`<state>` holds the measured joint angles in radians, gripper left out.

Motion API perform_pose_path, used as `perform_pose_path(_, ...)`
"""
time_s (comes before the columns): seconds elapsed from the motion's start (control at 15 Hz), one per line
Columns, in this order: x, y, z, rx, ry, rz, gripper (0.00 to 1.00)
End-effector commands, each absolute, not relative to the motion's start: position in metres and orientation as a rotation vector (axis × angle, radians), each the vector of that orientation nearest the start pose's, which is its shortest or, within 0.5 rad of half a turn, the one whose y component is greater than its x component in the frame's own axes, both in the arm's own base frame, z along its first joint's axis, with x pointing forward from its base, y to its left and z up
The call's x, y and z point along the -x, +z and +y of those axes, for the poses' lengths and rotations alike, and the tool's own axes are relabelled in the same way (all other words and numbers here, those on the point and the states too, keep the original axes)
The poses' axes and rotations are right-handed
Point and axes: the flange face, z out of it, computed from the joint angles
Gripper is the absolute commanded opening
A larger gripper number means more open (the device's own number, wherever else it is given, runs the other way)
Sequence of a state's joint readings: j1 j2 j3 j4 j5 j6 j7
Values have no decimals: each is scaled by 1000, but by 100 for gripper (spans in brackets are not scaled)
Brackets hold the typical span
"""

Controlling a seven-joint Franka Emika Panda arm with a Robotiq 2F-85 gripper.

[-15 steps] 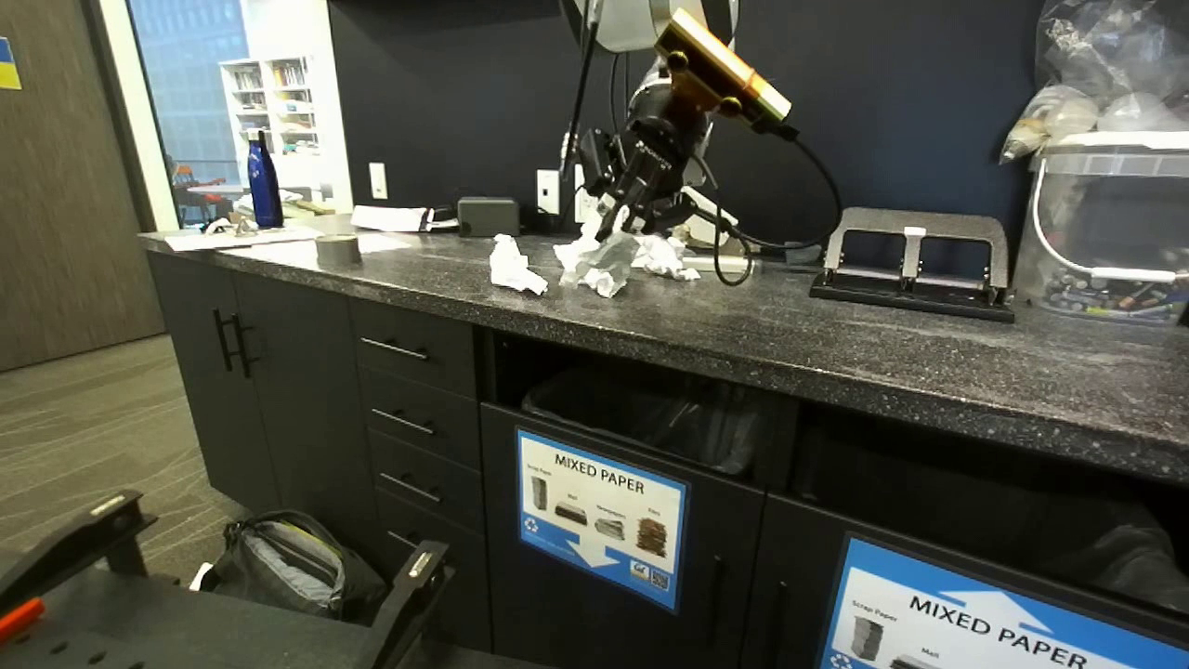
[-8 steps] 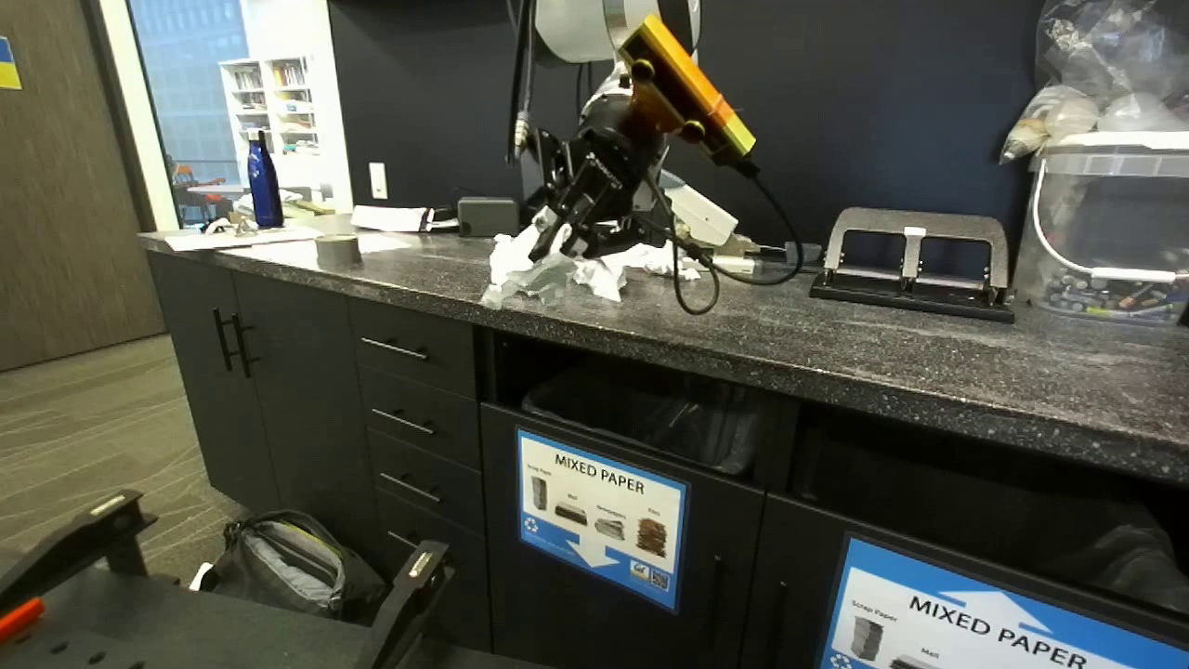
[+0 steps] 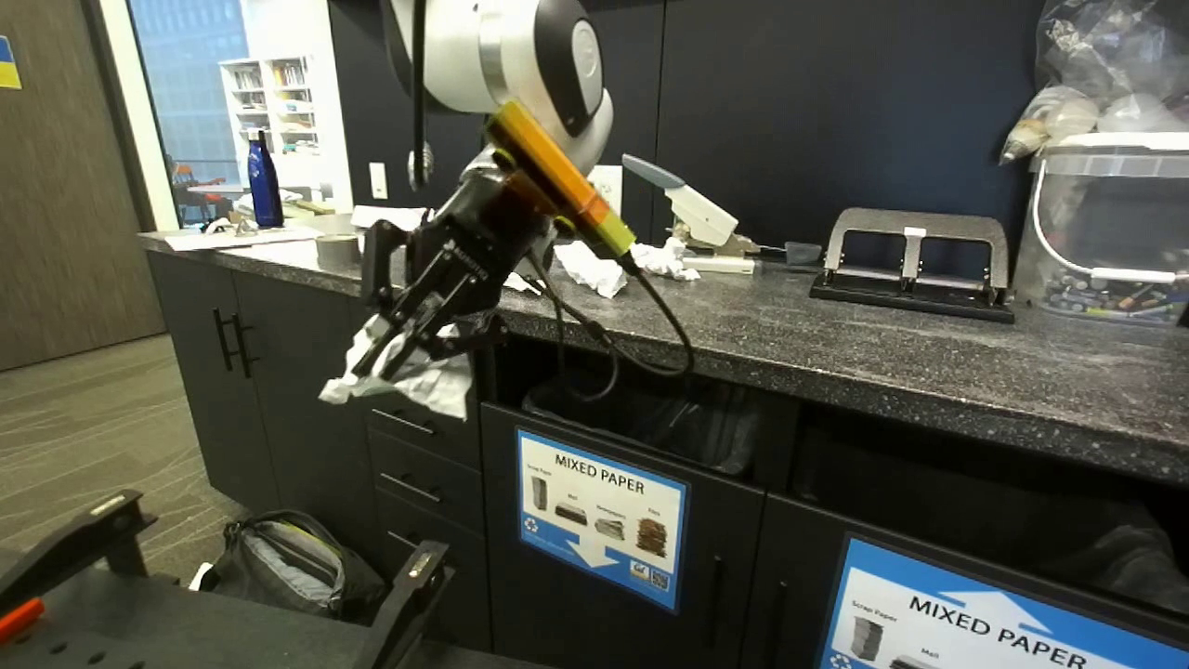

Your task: Put all the white pieces of papers in the left bin

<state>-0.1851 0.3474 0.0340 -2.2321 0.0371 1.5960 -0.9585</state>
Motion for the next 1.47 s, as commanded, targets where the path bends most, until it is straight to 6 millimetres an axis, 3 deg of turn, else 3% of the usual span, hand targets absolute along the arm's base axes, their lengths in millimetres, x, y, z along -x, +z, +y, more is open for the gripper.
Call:
perform_pose_path(0.0,-393,170,-14,2345,866,-891,9)
perform_pose_path(0.33,-410,119,7,2539,530,-867,10)
perform_pose_path(0.67,-426,85,-3,2750,178,-781,10)
perform_pose_path(1.4,-483,71,-60,2960,-665,-358,10)
